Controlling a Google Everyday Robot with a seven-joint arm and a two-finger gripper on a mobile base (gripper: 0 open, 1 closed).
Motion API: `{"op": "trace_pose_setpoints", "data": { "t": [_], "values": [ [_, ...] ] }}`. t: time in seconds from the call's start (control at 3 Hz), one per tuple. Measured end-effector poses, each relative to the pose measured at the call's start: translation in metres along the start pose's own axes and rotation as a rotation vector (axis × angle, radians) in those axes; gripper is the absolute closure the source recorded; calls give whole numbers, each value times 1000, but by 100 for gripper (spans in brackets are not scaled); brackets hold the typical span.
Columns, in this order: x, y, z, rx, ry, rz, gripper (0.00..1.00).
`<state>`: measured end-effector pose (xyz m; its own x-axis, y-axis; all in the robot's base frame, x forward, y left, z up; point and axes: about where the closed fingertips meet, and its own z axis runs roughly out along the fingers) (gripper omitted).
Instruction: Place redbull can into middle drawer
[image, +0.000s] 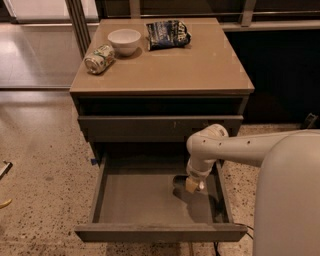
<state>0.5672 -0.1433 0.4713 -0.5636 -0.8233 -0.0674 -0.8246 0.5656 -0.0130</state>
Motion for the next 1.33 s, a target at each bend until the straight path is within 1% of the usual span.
{"op": "trace_pose_setpoints", "data": {
  "t": [0.33,0.67,1.0,1.33],
  "values": [
    [1,6,30,-69,3,170,100],
    [-4,14,49,-165,-11,284,81],
    [-8,23,62,-264,-47,391,58],
    [-13,33,71,-309,-68,432,35]
  ]
}}
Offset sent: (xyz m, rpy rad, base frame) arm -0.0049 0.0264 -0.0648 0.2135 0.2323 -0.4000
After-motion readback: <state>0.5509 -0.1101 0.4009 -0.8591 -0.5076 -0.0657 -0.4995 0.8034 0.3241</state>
